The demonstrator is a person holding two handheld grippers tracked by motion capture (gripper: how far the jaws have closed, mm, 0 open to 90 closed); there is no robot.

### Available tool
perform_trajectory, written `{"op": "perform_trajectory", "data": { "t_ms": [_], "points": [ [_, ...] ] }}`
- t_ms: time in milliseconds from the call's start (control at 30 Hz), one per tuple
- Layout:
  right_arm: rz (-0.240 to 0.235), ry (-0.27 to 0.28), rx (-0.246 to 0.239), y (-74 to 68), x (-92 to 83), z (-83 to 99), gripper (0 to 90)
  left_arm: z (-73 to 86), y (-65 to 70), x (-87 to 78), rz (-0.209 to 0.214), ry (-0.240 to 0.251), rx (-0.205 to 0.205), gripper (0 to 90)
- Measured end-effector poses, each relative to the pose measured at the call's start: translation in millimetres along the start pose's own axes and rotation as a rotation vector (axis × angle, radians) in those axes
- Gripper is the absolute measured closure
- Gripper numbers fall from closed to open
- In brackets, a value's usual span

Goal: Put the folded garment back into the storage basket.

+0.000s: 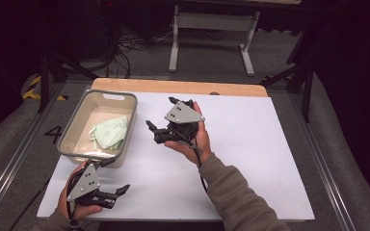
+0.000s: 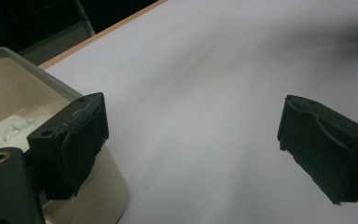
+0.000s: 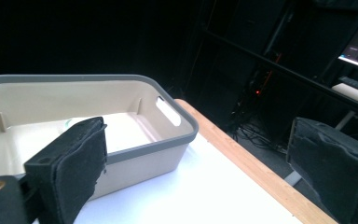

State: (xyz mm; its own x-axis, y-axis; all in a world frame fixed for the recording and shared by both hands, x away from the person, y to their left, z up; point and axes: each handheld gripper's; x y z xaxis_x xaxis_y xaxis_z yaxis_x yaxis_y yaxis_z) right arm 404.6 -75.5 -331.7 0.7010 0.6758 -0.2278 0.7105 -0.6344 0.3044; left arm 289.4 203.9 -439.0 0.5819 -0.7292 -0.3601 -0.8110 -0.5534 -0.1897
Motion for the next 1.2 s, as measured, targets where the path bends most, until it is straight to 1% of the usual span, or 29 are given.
{"op": "perform_trajectory", "data": {
  "t_ms": [33, 133, 267, 367, 433, 533, 667, 733, 800, 1033, 1100, 1200],
  "points": [
    [-0.014, 0.001, 0.001, 0.6, -0.8, 0.1, 3.3, 0.0, -0.2, 0.1, 0.001, 0.000, 0.001, 9.5],
    [-0.032, 0.001, 0.005, 1.0, -3.0, 0.7, 2.9, 0.0, -0.3, 0.1, 0.000, -0.001, 0.001, 9.5],
    [-0.012, -0.012, -0.008, 2.0, -5.5, 2.2, 2.9, -0.2, -0.3, -0.1, 0.000, -0.002, 0.001, 9.7],
    [-0.012, -0.015, -0.007, 3.6, -8.5, 2.8, 3.2, -0.3, -0.4, 0.0, -0.004, -0.003, 0.003, 9.6],
    [-0.005, -0.016, -0.016, 4.8, -10.5, 2.8, 2.9, -0.4, -0.6, 0.0, -0.005, -0.004, 0.005, 9.6],
    [-0.003, -0.011, -0.011, 6.7, -14.4, 3.0, 3.3, -0.3, -0.6, 0.2, -0.006, -0.006, 0.005, 9.7],
    [0.005, -0.015, -0.022, 8.8, -18.9, 3.3, 4.1, 0.0, -0.4, 0.9, -0.002, -0.008, 0.000, 9.6],
    [0.014, -0.008, -0.029, 10.2, -21.8, 3.1, 4.2, -0.1, -0.9, 0.6, -0.005, -0.007, 0.001, 9.7],
    [0.013, -0.003, -0.023, 12.1, -24.9, 2.9, 4.2, -0.1, -0.9, 0.4, -0.006, -0.006, 0.000, 9.7],
    [0.023, -0.006, -0.031, 17.0, -35.9, 5.3, 4.2, -0.2, -1.1, 0.4, -0.008, -0.007, 0.002, 9.7],
    [0.026, 0.004, -0.019, 20.1, -40.6, 5.5, 4.3, -0.5, -1.3, 0.4, -0.009, -0.006, 0.004, 9.7],
    [0.034, 0.011, -0.026, 22.7, -47.7, 6.0, 4.4, -0.5, -1.6, 0.3, -0.011, -0.007, 0.005, 9.6]
  ]
}}
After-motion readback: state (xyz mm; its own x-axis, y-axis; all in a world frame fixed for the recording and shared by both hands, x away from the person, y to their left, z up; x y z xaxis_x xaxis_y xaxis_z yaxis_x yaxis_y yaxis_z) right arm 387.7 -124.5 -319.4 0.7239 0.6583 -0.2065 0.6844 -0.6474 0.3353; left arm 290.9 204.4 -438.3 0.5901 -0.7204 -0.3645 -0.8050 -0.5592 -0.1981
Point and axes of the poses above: each handheld gripper's, and its own axes: x roughly forward along the jaws, z roughly out of its underside, y roughly to its right, and after that the axes turned 1 degree about -z, right-handed
